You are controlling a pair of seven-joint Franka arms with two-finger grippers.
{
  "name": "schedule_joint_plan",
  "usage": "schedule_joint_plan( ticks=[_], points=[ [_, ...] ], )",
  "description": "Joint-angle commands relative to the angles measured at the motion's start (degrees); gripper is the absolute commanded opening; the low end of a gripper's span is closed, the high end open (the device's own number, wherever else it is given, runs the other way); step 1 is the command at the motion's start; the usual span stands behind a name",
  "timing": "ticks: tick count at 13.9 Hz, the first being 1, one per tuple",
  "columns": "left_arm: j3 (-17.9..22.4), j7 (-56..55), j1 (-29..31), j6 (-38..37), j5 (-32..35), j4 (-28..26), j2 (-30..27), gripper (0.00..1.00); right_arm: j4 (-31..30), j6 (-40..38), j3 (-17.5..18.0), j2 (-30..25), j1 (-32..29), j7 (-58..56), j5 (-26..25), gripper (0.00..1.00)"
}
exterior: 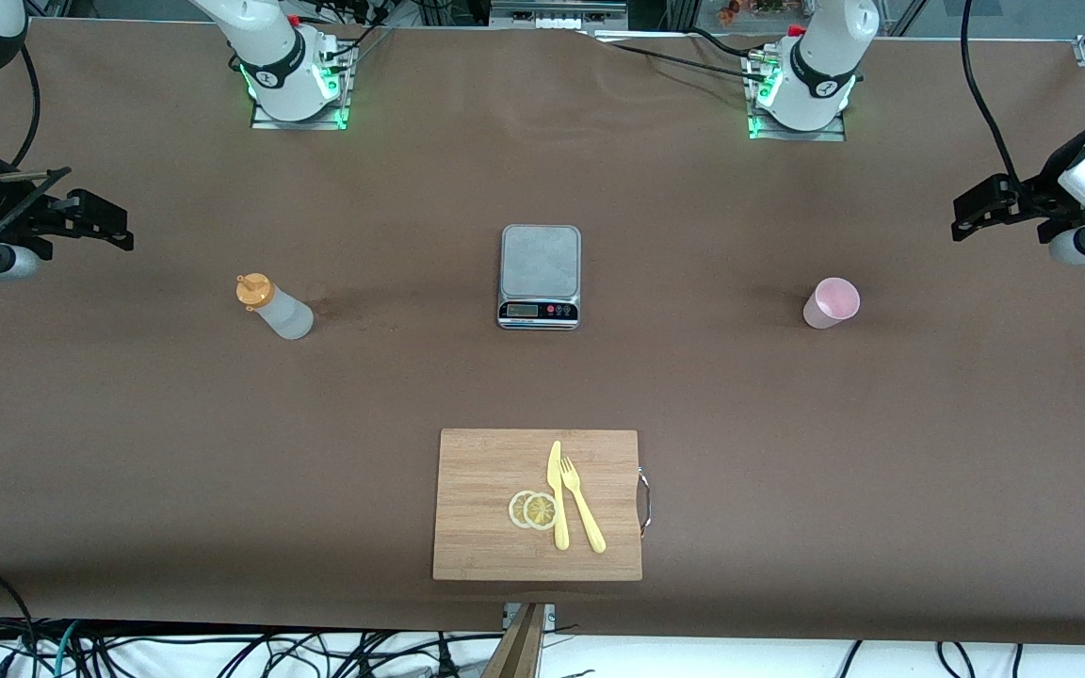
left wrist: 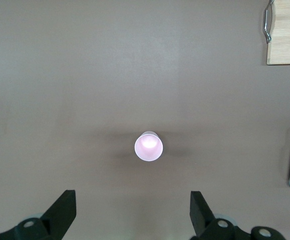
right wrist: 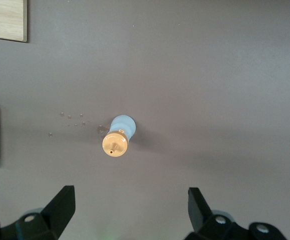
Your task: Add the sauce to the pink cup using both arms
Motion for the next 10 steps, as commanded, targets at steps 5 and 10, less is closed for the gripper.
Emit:
schedule_joint_plan(
  ticks=[5,10],
  points=[
    [0.03,-0.45,-0.31,-0.28,-0.07,1.67,0.93,1.00,-0.12,-0.19,0.22,-0.36,-0.14,-0.49,1.01,1.00],
    [0.12,-0.27,-0.22,-0.19,-0.33,1.67,1.02,1.00,-0.56,-0.10,0.22,-0.54,-0.22,-0.49,1.01,1.00]
  ],
)
